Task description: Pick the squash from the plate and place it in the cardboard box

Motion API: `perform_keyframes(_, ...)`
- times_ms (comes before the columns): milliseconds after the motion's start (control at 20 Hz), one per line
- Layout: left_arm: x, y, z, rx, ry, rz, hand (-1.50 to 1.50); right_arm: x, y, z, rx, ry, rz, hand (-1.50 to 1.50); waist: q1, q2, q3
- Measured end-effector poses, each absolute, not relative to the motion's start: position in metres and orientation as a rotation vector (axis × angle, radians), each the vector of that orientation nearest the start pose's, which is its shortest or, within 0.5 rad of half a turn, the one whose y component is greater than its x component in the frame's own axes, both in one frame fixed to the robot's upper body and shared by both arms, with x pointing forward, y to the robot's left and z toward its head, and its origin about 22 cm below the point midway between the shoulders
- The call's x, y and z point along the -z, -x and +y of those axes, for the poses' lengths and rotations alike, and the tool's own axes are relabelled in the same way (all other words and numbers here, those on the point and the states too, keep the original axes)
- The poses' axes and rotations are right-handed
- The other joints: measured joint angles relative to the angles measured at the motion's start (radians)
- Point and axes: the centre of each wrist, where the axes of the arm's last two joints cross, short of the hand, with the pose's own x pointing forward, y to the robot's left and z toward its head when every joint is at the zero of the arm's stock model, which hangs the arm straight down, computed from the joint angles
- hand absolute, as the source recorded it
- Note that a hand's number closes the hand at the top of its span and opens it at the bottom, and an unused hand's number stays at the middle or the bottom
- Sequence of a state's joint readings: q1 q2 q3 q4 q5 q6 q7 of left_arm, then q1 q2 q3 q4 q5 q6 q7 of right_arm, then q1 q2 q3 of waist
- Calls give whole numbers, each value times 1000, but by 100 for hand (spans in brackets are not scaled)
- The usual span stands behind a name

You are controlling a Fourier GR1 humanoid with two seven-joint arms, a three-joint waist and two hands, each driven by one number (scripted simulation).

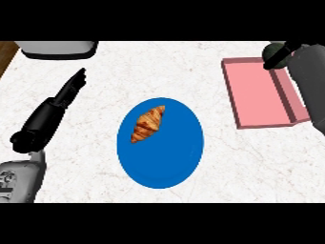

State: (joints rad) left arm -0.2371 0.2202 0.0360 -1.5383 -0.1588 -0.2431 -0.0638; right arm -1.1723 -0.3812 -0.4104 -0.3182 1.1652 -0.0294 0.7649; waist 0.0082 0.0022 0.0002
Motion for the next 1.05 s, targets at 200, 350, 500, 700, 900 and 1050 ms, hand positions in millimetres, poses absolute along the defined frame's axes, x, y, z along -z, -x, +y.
perform_keyframes(200,-66,-291,265,535,-88,-1752,0,-150,-466,-284,-456,1057,-669,-150,0,-1,0)
perform_keyframes(350,-65,-289,266,539,-92,-1752,0,-151,-464,-282,-428,1046,-806,-150,-3,-2,0)
perform_keyframes(500,-67,-290,269,532,-97,-1750,0,-170,-463,-287,-280,1054,-1029,-150,-7,-4,2)
perform_keyframes(700,-65,-290,267,522,-102,-1747,0,-193,-459,-293,63,990,-1281,-150,-16,-6,3)
perform_keyframes(900,-64,-289,265,523,-102,-1748,0,-185,-448,-316,352,941,-1387,-150,-15,-4,3)
perform_keyframes(1050,-65,-286,267,523,-109,-1748,0,-170,-435,-331,486,933,-1426,-150,-16,-5,2)
